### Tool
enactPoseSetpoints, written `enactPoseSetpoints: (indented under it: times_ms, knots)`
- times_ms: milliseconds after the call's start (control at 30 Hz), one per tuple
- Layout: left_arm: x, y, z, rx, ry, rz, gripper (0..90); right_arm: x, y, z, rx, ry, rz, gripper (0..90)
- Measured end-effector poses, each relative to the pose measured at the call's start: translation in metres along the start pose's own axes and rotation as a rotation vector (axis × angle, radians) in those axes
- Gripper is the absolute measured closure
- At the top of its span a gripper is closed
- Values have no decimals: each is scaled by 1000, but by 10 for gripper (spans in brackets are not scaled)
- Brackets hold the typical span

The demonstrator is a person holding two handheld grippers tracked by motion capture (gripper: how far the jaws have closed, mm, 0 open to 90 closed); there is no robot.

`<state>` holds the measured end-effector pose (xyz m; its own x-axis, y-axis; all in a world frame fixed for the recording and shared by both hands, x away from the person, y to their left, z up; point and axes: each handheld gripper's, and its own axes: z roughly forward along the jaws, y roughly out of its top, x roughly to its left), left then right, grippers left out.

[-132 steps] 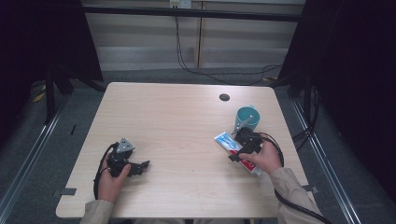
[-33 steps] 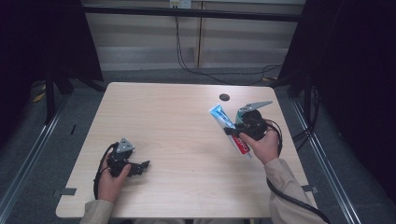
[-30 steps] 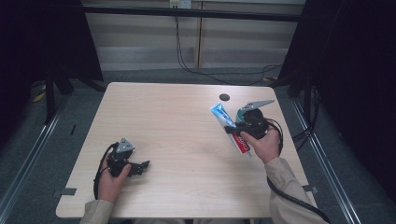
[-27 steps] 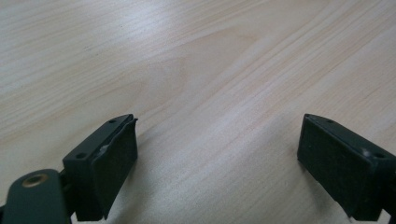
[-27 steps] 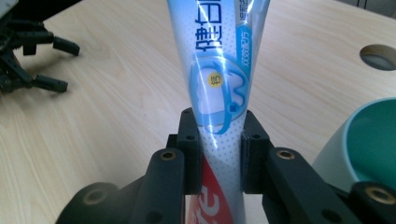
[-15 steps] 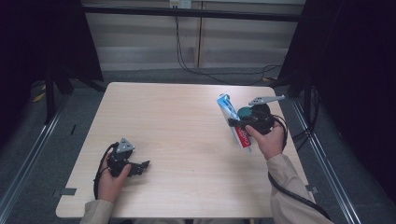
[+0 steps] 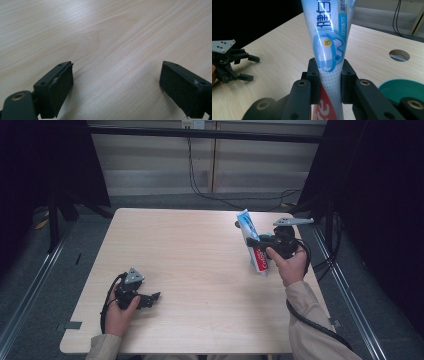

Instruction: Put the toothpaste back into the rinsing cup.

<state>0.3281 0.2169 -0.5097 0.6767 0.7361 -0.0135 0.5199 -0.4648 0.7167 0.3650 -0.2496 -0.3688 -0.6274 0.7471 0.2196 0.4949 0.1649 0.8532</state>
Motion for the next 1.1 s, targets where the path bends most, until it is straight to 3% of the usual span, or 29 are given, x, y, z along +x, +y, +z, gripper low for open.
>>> enactPoseSetpoints:
  times_ms: [467,833,1100]
  knots:
    - [0,0,0,0,0,0,117,-11,6,-5,-66,-13,46,751]
    - [0,0,0,0,0,0,117,-16,12,-7,-127,-22,50,751]
    - [0,0,0,0,0,0,117,-18,19,-5,-130,-35,43,751]
